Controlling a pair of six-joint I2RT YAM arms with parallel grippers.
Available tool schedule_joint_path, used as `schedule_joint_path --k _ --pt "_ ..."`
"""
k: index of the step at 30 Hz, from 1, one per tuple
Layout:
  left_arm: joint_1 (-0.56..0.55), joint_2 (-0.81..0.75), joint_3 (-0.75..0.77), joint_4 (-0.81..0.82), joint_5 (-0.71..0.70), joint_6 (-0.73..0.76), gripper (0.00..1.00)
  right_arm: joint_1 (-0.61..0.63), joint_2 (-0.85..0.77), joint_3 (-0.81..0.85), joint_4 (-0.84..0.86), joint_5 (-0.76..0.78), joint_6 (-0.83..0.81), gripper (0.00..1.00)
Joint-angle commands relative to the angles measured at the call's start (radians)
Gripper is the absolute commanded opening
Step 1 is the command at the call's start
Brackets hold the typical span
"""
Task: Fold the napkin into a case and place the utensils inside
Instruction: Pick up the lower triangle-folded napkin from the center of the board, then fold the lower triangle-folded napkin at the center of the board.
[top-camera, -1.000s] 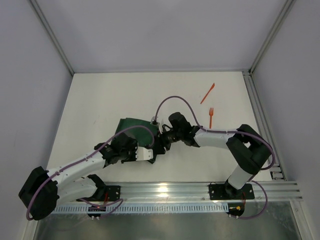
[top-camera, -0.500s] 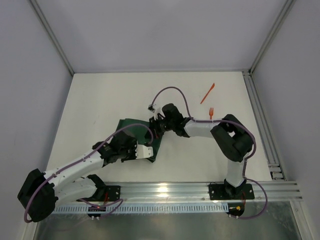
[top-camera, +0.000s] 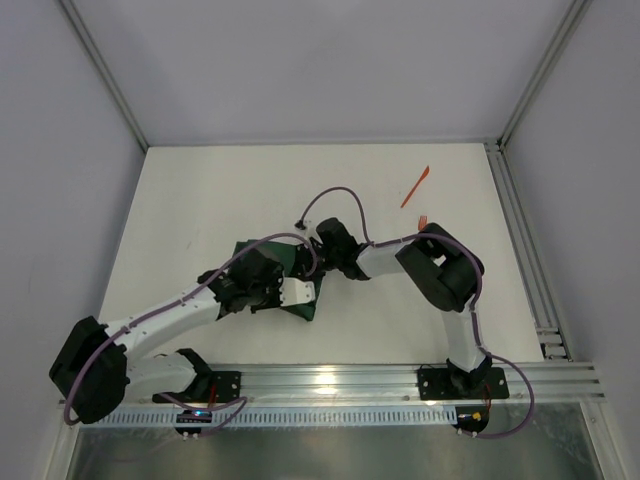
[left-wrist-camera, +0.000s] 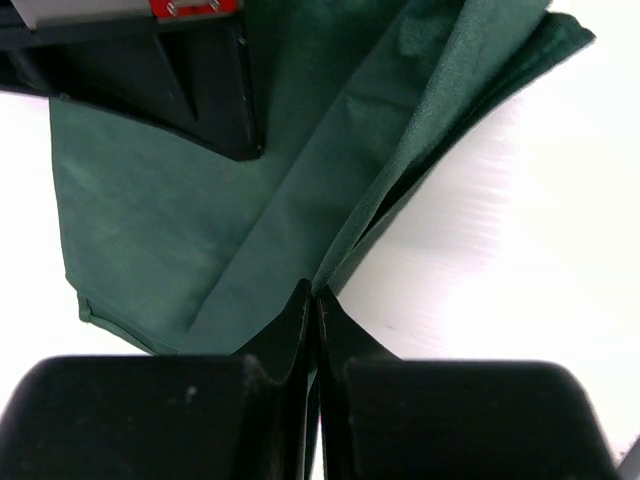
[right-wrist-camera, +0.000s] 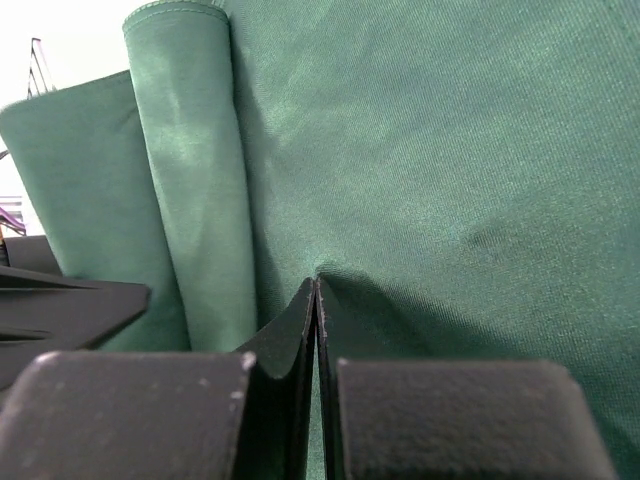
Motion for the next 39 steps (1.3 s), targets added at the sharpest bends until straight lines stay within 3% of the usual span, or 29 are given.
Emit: schedule_joint_path --k 1,13,23,26,34,39 --pt "0.019 0.085 0.073 0.073 0.007 0.022 0.0 0.007 0.015 -0.023 -0.042 0.025 -0.017 0.04" --pt "0.146 0.223 0.145 0.053 0.098 0.062 0.0 0.006 -0.005 -0.007 -0.025 -0.114 -0.121 0.04" --pt "0.188 0.225 0.143 0.044 0.17 0.058 0.0 0.004 -0.071 0.066 -0.152 -0.1 -0.205 0.13" --pt "0.188 0.209 0.153 0.022 0.185 0.062 0.0 -0.002 -0.103 0.077 -0.178 -0.074 -0.213 0.17" --pt "0.188 0.199 0.159 -0.007 0.204 0.067 0.0 -0.051 -0.222 0.048 -0.201 0.014 -0.213 0.43" --pt "0.188 0.194 0.162 -0.007 0.21 0.059 0.0 -0.079 -0.29 -0.012 -0.198 0.086 -0.211 0.47"
